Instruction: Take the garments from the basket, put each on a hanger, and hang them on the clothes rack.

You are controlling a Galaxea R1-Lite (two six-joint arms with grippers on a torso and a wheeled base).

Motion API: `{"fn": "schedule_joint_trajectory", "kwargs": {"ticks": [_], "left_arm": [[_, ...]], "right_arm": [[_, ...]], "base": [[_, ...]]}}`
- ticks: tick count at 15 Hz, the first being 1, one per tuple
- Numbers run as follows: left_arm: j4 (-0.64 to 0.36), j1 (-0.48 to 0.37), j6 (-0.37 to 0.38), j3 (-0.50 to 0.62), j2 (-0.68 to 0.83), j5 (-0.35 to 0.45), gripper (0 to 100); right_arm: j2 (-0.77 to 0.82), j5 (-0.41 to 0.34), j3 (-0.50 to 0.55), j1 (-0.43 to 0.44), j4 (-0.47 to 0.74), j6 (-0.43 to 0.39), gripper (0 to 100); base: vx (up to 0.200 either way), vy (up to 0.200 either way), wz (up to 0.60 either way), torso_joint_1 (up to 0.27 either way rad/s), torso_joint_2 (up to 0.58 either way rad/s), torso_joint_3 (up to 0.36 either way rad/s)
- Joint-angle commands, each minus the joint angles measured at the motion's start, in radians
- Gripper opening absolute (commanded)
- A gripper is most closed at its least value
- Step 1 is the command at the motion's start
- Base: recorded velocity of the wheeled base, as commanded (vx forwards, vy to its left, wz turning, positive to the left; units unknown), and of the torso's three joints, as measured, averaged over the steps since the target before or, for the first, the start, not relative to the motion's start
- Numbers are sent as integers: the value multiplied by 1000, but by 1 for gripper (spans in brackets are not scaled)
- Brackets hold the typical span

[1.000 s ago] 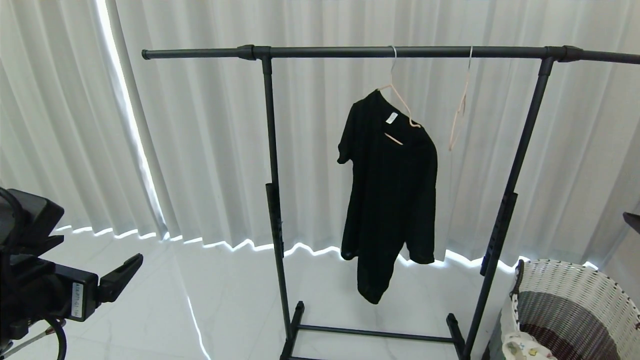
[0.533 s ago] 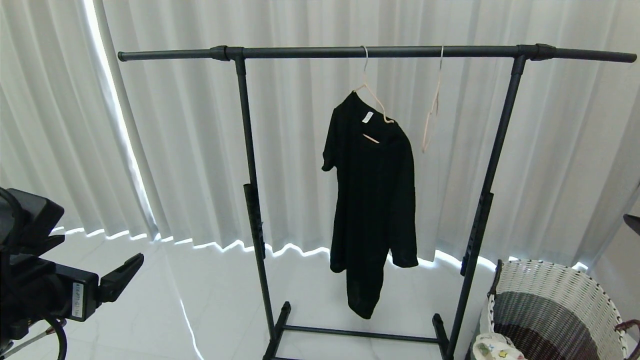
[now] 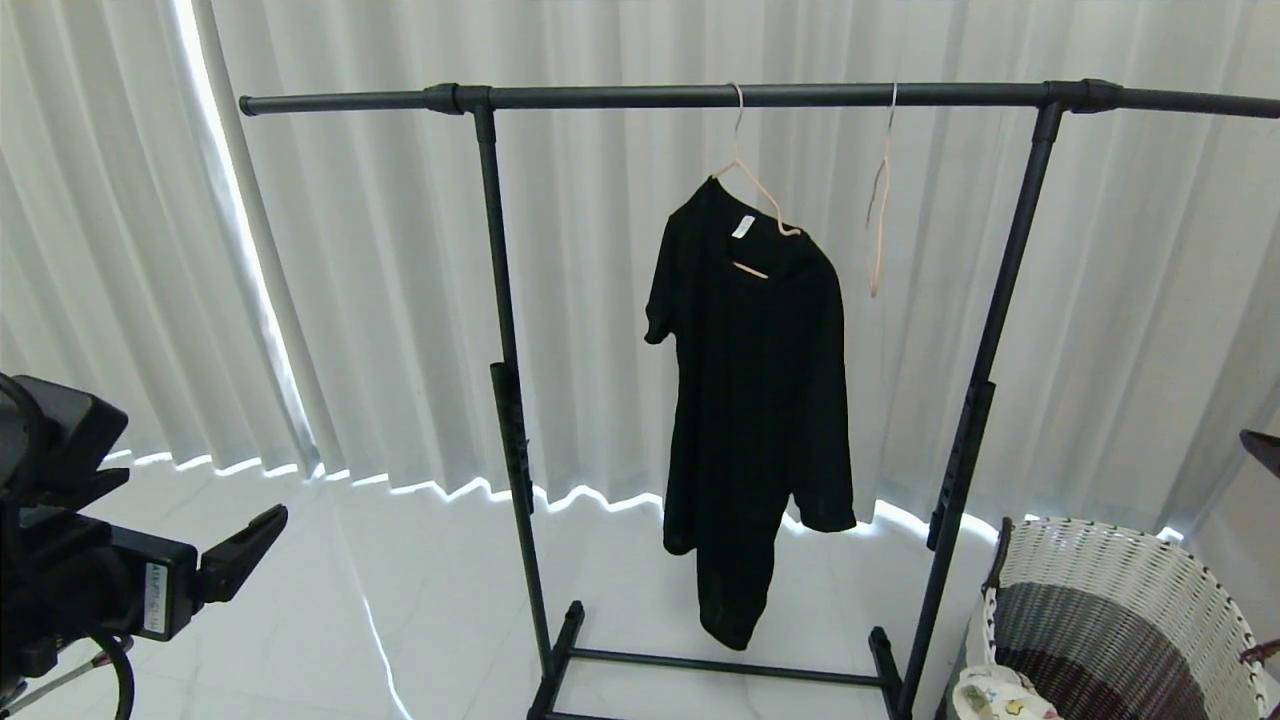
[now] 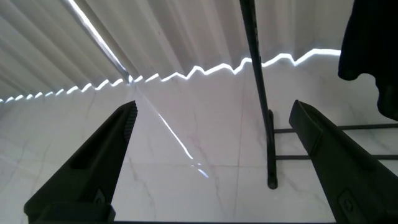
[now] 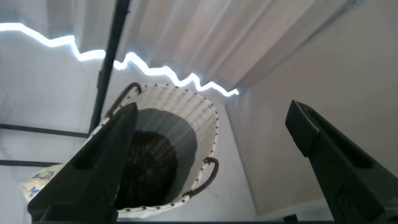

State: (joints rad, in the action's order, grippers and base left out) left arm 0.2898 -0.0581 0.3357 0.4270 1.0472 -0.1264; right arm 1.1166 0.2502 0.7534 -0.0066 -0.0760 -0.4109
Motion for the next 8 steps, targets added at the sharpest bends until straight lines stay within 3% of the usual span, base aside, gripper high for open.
{"fn": "schedule_joint_trajectory", "kwargs": {"ticks": [1, 4, 6, 8], "left_arm": [[0, 0, 0, -1, 0, -1, 100], [0, -42, 2, -1, 2, 1, 100], [0, -97, 0, -2, 20, 1, 100], [0, -100, -6, -1, 50, 1, 100]], "right_arm": [[9, 0, -25, -1, -2, 0, 100], [51, -16, -112, 13, -61, 0, 100], [135, -101, -194, 22, -140, 1, 100], [196, -193, -244, 60, -146, 0, 100]], "base": [[0, 0, 0, -46, 129, 90], [0, 0, 0, -10, 42, 28], [0, 0, 0, 0, 0, 0], [0, 0, 0, 0, 0, 0]]}}
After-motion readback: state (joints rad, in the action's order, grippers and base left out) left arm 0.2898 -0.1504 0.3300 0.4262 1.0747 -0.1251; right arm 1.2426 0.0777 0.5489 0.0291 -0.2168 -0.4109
